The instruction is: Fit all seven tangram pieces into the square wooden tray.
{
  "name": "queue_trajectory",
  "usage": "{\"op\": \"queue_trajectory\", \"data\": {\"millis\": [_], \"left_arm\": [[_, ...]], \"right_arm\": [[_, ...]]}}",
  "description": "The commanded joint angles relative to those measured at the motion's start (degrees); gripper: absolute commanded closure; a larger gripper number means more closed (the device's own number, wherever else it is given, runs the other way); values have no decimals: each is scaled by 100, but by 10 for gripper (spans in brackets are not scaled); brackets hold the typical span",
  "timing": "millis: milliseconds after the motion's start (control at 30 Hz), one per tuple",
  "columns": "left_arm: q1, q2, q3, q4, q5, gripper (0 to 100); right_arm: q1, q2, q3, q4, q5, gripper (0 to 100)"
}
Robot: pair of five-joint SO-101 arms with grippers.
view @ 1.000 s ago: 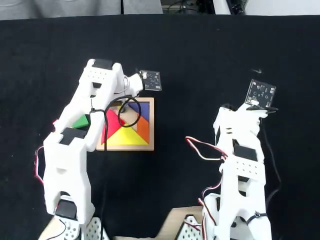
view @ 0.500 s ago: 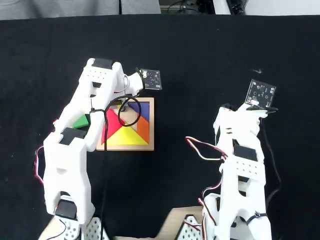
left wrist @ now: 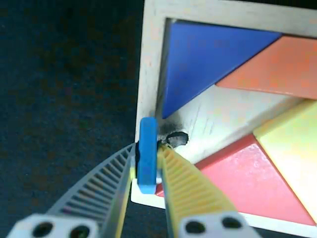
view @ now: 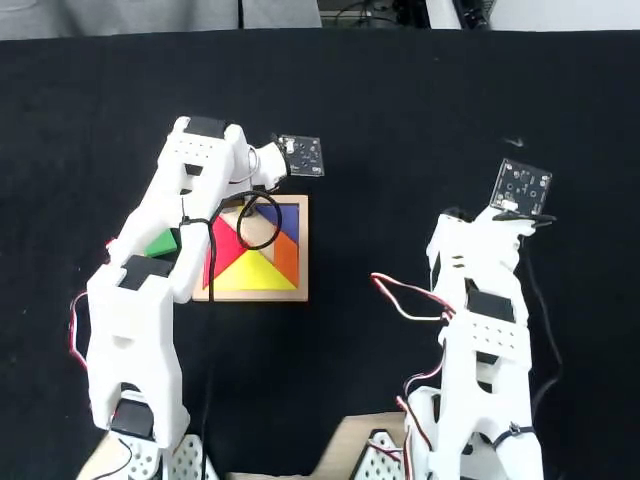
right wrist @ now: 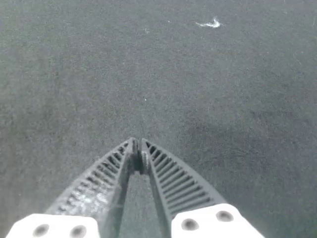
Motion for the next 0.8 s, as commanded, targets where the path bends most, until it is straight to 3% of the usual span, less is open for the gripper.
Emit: {"op": "queue_trajectory", "data": {"millis": [0, 767], "left_arm": [[4, -26, -22, -35, -70, 969], [92, -97, 321, -62, -26, 967]], "right_arm": [[-79, -145, -48, -114, 9, 984], [-79, -145, -48, -114, 9, 984]]}}
